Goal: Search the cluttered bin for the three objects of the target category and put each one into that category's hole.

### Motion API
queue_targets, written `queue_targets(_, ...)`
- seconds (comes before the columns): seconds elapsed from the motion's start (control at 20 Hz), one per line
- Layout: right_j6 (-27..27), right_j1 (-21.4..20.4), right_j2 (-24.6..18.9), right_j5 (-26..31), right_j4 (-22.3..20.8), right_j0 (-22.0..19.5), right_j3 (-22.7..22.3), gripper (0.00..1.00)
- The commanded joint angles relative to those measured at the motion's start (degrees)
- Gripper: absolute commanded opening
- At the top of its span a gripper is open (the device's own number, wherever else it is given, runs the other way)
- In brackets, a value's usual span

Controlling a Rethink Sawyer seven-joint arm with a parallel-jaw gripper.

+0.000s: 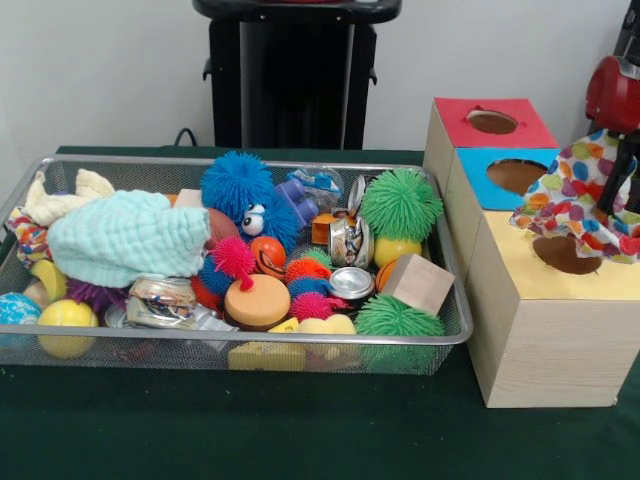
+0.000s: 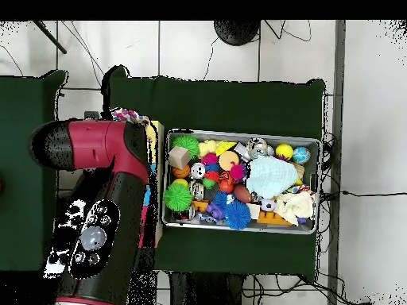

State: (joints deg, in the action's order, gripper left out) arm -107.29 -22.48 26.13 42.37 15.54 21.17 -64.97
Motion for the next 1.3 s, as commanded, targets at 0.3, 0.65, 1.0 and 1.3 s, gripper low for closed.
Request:
queue_targets(0.3, -3.1, 2.6, -9.3, -5.2, -3.4, -2.3, -7.5, 0.0)
queue_targets(0.65, -2.7, 4.0, -10.2, -8.6, -4.3, -2.9, -8.5, 0.0)
queue_targets(1.0, -2.6, 4.3, -9.5, -10.2, -5.4, -2.9, -9.2, 0.0)
queue_targets(1.3, -3.7, 3.8, -5.5, -5.9, -8.1, -1.1, -8.3, 0.0)
